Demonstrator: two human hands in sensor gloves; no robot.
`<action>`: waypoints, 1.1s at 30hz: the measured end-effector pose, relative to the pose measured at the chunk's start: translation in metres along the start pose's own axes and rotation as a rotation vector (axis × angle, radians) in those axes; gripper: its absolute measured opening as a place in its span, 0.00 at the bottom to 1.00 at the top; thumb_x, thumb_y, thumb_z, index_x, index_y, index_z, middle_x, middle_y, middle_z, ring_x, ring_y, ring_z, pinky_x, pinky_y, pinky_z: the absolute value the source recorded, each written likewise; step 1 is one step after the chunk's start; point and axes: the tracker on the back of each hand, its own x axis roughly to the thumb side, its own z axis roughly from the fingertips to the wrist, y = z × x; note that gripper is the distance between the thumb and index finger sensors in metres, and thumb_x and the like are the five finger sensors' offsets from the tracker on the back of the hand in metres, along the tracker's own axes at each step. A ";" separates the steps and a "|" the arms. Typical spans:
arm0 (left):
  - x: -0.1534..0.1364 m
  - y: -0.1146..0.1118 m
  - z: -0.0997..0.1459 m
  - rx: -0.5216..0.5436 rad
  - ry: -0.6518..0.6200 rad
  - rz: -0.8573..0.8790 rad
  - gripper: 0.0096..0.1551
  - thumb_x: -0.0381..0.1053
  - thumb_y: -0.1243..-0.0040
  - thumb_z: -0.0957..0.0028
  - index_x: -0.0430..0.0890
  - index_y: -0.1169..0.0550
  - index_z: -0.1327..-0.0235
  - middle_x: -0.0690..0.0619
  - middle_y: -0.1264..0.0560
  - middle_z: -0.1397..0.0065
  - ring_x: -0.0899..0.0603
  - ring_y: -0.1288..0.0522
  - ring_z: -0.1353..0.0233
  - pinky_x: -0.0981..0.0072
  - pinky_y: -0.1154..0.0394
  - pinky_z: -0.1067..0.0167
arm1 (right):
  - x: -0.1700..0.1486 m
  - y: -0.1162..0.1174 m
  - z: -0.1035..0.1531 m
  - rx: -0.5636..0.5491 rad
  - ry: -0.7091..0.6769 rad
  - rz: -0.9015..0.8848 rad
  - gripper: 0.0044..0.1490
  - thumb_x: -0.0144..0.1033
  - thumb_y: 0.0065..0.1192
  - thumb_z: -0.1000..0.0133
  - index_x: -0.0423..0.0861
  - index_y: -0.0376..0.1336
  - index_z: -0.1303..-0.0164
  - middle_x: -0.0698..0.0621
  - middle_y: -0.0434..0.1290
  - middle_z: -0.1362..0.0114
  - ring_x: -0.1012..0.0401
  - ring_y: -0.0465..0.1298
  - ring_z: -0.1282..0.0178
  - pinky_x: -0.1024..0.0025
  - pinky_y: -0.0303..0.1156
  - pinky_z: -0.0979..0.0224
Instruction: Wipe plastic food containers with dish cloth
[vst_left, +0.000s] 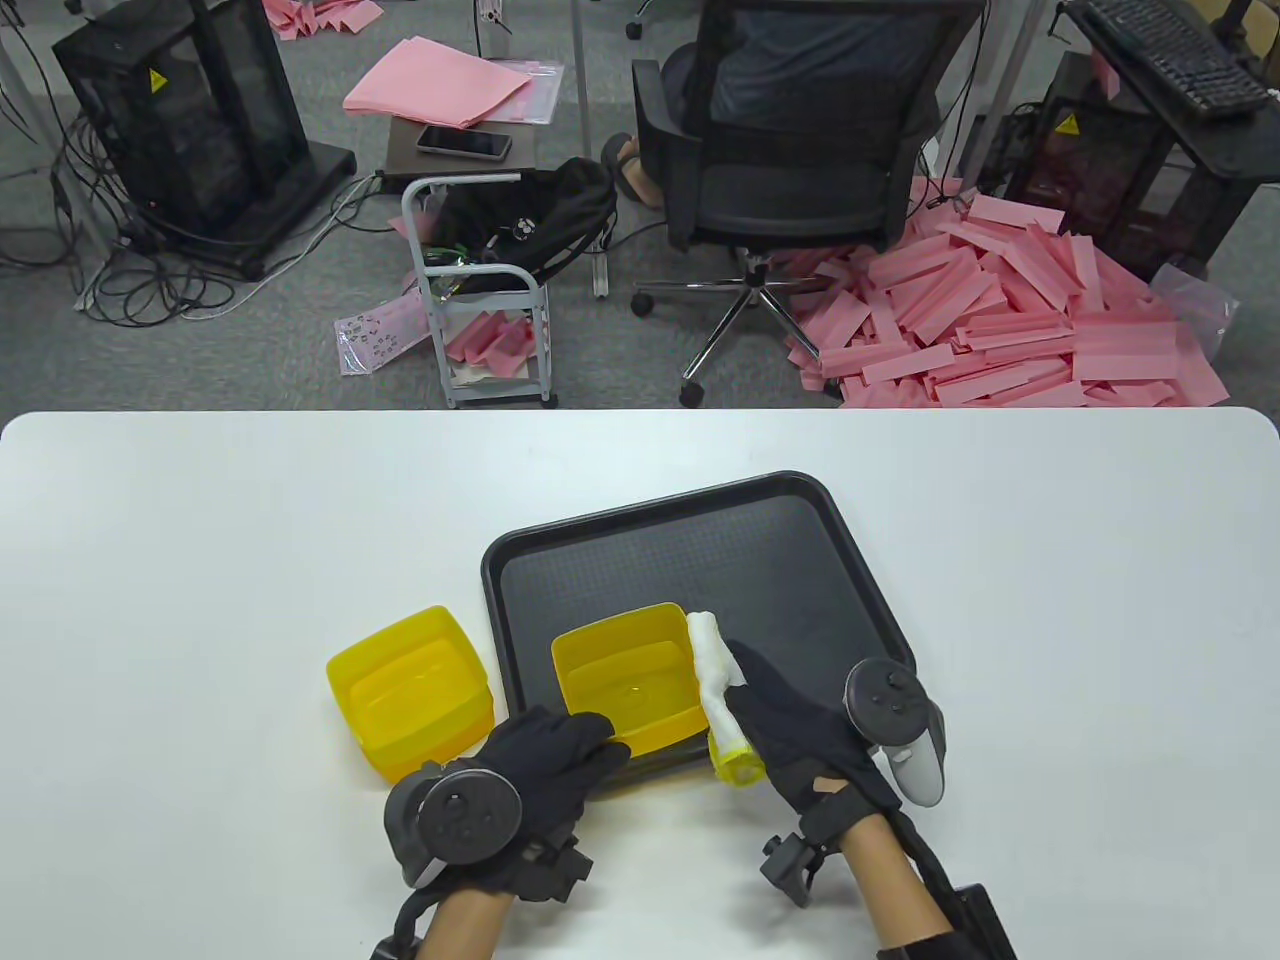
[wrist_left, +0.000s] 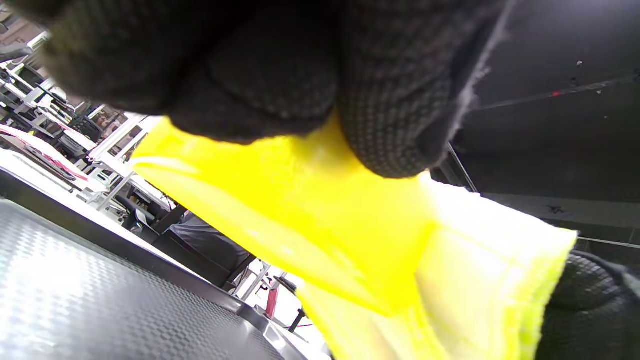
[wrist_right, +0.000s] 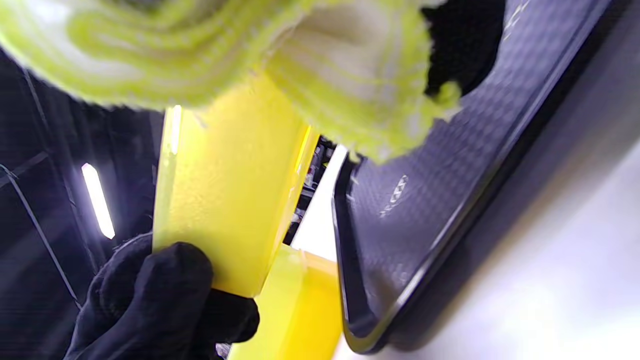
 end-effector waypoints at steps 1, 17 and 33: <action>0.001 0.001 0.000 0.006 -0.003 0.001 0.20 0.61 0.27 0.59 0.50 0.09 0.62 0.51 0.13 0.72 0.43 0.16 0.67 0.54 0.19 0.67 | -0.003 0.003 0.000 -0.015 -0.018 -0.025 0.43 0.55 0.36 0.33 0.42 0.42 0.13 0.38 0.54 0.13 0.40 0.65 0.23 0.46 0.73 0.31; 0.030 -0.008 -0.001 -0.077 -0.183 0.106 0.20 0.61 0.27 0.59 0.50 0.09 0.61 0.52 0.13 0.71 0.43 0.16 0.66 0.54 0.19 0.66 | -0.023 -0.024 0.010 -0.107 -0.078 -0.262 0.41 0.61 0.38 0.33 0.56 0.43 0.11 0.38 0.58 0.16 0.39 0.69 0.29 0.44 0.73 0.33; 0.045 -0.011 0.001 -0.178 -0.294 0.272 0.20 0.61 0.28 0.58 0.51 0.10 0.60 0.51 0.13 0.70 0.43 0.16 0.65 0.53 0.19 0.65 | -0.047 -0.026 0.005 0.287 -0.031 -0.765 0.38 0.66 0.42 0.30 0.53 0.59 0.16 0.39 0.61 0.15 0.37 0.67 0.27 0.47 0.74 0.35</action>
